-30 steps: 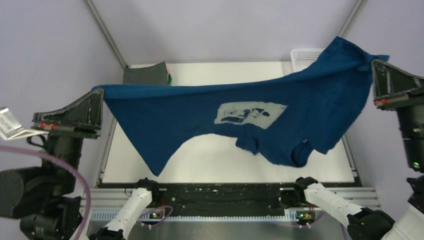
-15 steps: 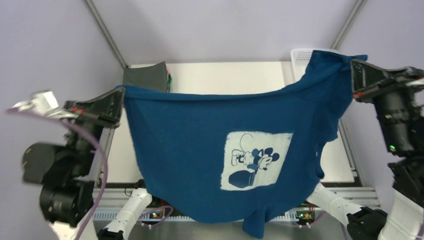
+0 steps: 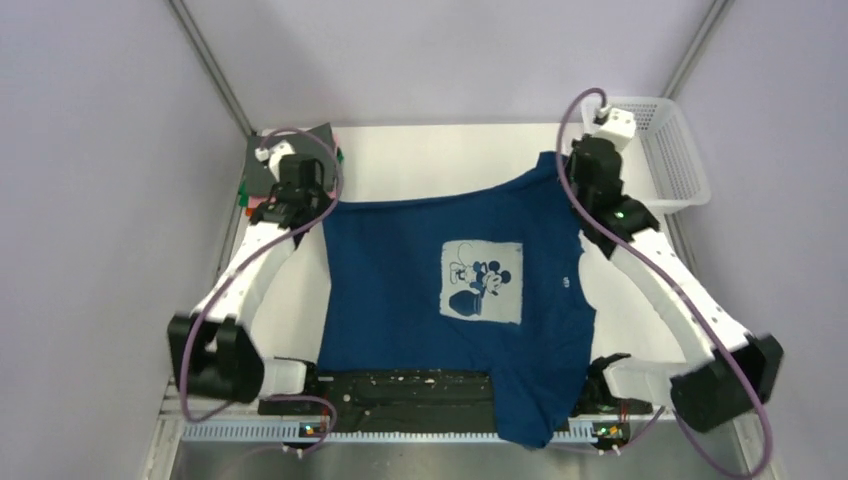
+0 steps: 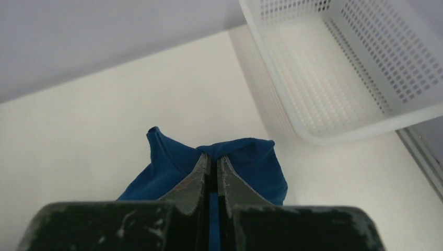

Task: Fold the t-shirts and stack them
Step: Flatten out the tshirt

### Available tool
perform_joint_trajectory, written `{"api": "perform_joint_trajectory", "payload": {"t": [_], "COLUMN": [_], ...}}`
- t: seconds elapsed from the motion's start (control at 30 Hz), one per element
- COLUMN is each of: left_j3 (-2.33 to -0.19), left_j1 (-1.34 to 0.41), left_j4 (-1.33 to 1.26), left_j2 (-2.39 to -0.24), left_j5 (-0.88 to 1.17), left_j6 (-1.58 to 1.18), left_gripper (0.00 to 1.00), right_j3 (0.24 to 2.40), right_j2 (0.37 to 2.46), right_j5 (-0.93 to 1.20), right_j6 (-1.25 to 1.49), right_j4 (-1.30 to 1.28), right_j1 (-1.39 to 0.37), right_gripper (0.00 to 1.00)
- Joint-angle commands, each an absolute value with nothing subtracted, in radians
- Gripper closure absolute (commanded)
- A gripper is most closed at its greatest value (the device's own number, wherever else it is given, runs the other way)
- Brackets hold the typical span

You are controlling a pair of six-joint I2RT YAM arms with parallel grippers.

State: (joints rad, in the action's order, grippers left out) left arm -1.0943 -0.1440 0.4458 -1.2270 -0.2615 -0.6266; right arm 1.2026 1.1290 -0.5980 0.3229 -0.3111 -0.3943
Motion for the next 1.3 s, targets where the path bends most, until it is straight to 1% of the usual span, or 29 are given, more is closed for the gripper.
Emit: {"api": "perform_joint_trajectory", "payload": {"t": [0.0, 0.2, 0.23, 0.27, 0.33, 0.37, 0.4, 0.43, 0.5, 0.53, 0.57, 0.6, 0.63, 0.7, 0.8, 0.87, 1.0, 1.07, 1.27], "left_j3": [-1.174, -1.386, -1.423, -1.468, -1.565, -1.618, -1.664, -1.712, -1.801, -1.826, -1.816, -1.785, -1.744, -1.654, -1.539, -1.483, -1.390, -1.345, -1.184], "left_j1": [-0.129, -0.128, -0.128, -0.127, -0.127, -0.127, -0.127, -0.127, -0.127, -0.129, -0.130, -0.130, -0.130, -0.131, -0.137, -0.146, -0.163, -0.168, -0.172], "left_j4": [0.297, 0.286, 0.292, 0.304, 0.346, 0.370, 0.390, 0.414, 0.522, 0.554, 0.559, 0.552, 0.535, 0.494, 0.463, 0.450, 0.431, 0.419, 0.373], "left_j2": [-1.473, -1.795, -1.842, -1.879, -1.950, -1.976, -1.999, -2.015, -2.031, -2.026, -2.007, -1.973, -1.943, -1.879, -1.807, -1.777, -1.750, -1.741, -1.707], "left_j5": [-0.338, -0.326, -0.325, -0.323, -0.330, -0.337, -0.343, -0.342, -0.300, -0.269, -0.249, -0.232, -0.212, -0.160, -0.086, -0.048, -0.007, -0.006, 0.055], "left_j6": [-0.636, -0.596, -0.592, -0.586, -0.578, -0.575, -0.566, -0.559, -0.544, -0.543, -0.543, -0.544, -0.546, -0.555, -0.574, -0.583, -0.603, -0.606, -0.605], "left_gripper": [1.00, 1.00, 0.98, 0.83, 0.50, 0.38, 0.11, 0.03, 0.01, 0.01, 0.01, 0.01, 0.01, 0.01, 0.01, 0.01, 0.01, 0.01, 0.01], "right_j3": [1.153, 1.200, 1.217, 1.236, 1.298, 1.340, 1.420, 1.489, 1.657, 1.731, 1.767, 1.768, 1.745, 1.652, 1.515, 1.468, 1.414, 1.396, 1.432], "right_j2": [1.277, 1.534, 1.581, 1.623, 1.745, 1.799, 1.858, 1.910, 2.000, 2.031, 2.043, 2.039, 2.018, 1.948, 1.848, 1.825, 1.846, 1.878, 1.984], "right_j5": [-0.580, -0.520, -0.520, -0.520, -0.512, -0.504, -0.487, -0.455, -0.370, -0.363, -0.359, -0.352, -0.352, -0.321, -0.181, -0.072, 0.082, 0.088, 0.118], "right_j6": [0.353, 0.369, 0.360, 0.354, 0.328, 0.312, 0.297, 0.276, 0.249, 0.251, 0.253, 0.255, 0.266, 0.275, 0.290, 0.298, 0.356, 0.382, 0.404], "right_j4": [-0.047, 0.049, 0.071, 0.092, 0.133, 0.137, 0.124, 0.100, -0.056, -0.154, -0.216, -0.247, -0.258, -0.222, -0.147, -0.135, -0.130, -0.108, -0.077], "right_j1": [-0.328, -0.288, -0.286, -0.282, -0.271, -0.262, -0.251, -0.240, -0.220, -0.217, -0.218, -0.218, -0.217, -0.218, -0.217, -0.218, -0.217, -0.217, -0.217], "right_gripper": [1.00, 1.00, 1.00, 1.00, 0.93, 0.89, 0.83, 0.77, 0.49, 0.39, 0.27, 0.08, 0.02, 0.01, 0.01, 0.01, 0.01, 0.01, 0.01]}}
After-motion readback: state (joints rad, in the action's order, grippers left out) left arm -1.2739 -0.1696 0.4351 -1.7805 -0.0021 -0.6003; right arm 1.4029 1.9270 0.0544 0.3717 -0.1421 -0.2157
